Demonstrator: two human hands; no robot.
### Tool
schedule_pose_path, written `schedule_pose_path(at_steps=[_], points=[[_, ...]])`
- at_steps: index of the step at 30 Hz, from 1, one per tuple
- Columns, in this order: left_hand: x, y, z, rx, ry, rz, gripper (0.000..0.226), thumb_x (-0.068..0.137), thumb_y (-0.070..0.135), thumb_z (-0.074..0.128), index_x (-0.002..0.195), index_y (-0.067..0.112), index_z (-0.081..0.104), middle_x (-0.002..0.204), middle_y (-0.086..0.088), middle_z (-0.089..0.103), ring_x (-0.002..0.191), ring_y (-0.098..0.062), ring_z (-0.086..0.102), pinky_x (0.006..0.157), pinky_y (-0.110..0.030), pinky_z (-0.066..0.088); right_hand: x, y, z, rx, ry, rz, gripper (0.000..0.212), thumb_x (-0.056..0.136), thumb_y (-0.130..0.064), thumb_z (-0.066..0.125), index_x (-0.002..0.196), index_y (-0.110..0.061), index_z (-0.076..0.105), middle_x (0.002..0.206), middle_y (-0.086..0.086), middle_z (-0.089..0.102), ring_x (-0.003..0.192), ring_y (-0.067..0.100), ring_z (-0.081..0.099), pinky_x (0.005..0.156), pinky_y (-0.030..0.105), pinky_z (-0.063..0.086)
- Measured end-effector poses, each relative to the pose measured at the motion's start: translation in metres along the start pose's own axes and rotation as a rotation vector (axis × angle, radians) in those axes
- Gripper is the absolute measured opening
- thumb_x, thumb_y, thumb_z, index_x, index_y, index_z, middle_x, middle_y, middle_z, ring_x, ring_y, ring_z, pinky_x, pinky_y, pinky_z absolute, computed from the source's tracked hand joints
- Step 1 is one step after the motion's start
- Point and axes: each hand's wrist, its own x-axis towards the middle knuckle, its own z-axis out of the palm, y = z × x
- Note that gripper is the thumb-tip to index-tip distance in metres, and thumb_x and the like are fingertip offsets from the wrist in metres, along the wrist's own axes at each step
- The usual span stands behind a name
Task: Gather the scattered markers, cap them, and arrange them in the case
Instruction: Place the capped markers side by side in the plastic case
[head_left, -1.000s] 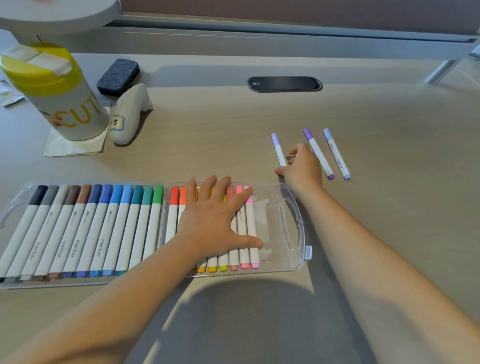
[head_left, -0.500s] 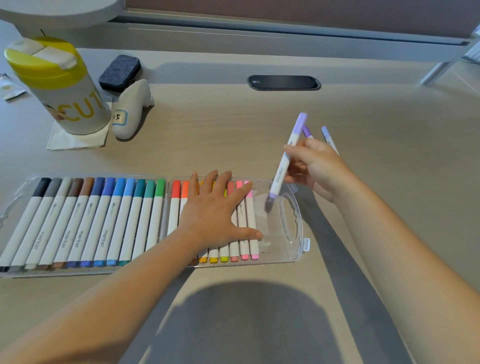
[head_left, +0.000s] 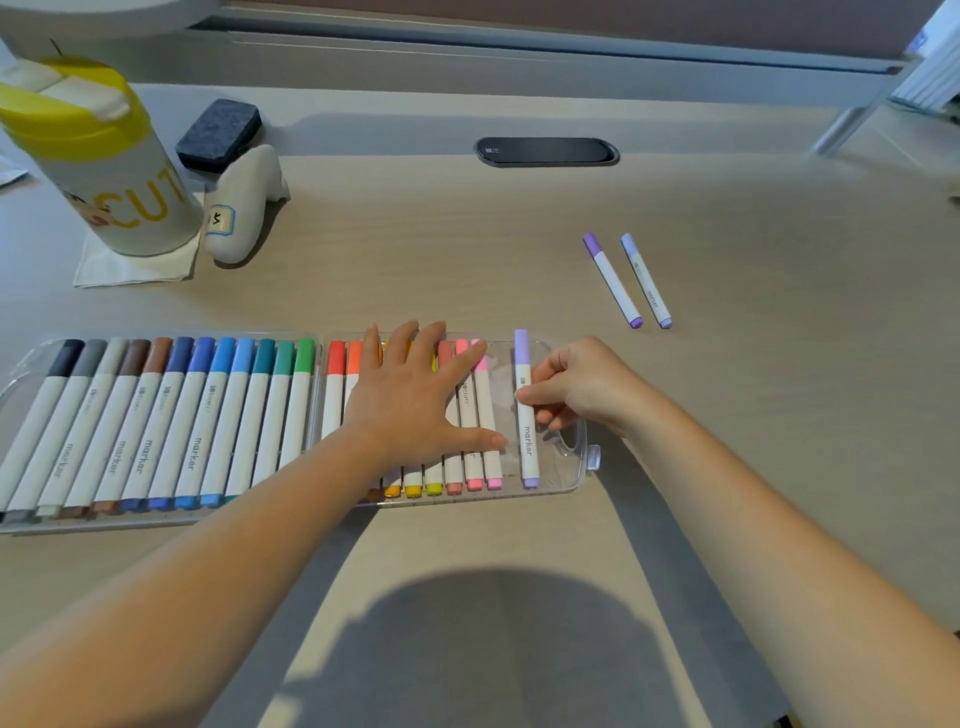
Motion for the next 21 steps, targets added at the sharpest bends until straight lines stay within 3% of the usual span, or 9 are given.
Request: schedule_pose_path(at_steps=[8, 11, 13, 17, 21], points=[[0.000, 0.000, -0.003, 0.003, -0.009, -0.004, 0.097, 0.067, 0.083, 0.034, 0.145, 0.039, -0.001, 0.156, -0.002, -0.003, 0.143, -0.030, -0.007, 0.113, -0.053, -0.008, -0.002, 0.003, 0.005, -0.243, 0.156, -0.109, 0.026, 0.078, -0.017, 0.071, 0.063, -0.016, 0.051, 0.062, -0.002, 0.055, 0.060, 0.011, 0.052, 0.059, 0.024, 0.044], [0.000, 0.004, -0.004, 0.018, 0.032, 0.012, 0.111, 0.051, 0.093, 0.013, 0.146, 0.036, 0.001, 0.156, -0.004, -0.005, 0.143, -0.031, -0.010, 0.112, -0.054, -0.008, 0.000, 0.009, -0.001, -0.173, 0.259, -0.148, 0.026, 0.077, -0.021, 0.072, 0.067, -0.019, 0.048, 0.065, -0.006, 0.048, 0.062, 0.010, 0.046, 0.058, 0.025, 0.038], [0.002, 0.011, -0.004, -0.022, 0.033, 0.021, 0.116, 0.042, 0.089, 0.003, 0.146, 0.036, -0.001, 0.156, -0.005, -0.006, 0.143, -0.031, -0.011, 0.112, -0.053, -0.009, 0.005, 0.014, -0.008, -0.066, 0.374, -0.146, 0.018, 0.078, -0.021, 0.069, 0.076, -0.016, 0.051, 0.067, -0.008, 0.047, 0.067, 0.012, 0.048, 0.065, 0.026, 0.041], [0.008, 0.023, 0.001, -0.014, -0.023, 0.036, 0.105, 0.060, 0.091, 0.026, 0.144, 0.040, -0.009, 0.156, -0.007, -0.011, 0.143, -0.030, -0.014, 0.112, -0.054, -0.010, 0.019, 0.020, -0.024, 0.126, 0.580, -0.120, 0.018, 0.081, -0.015, 0.066, 0.092, -0.014, 0.053, 0.081, -0.006, 0.050, 0.086, 0.017, 0.052, 0.079, 0.031, 0.043], [0.014, 0.027, 0.001, 0.011, -0.018, 0.026, 0.100, 0.066, 0.084, 0.034, 0.144, 0.040, -0.008, 0.156, -0.005, -0.012, 0.143, -0.027, -0.014, 0.111, -0.053, -0.012, 0.041, 0.028, -0.044, 0.068, 0.766, -0.057, 0.028, 0.081, -0.014, 0.063, 0.108, -0.012, 0.054, 0.112, 0.003, 0.052, 0.112, 0.024, 0.049, 0.096, 0.037, 0.041]])
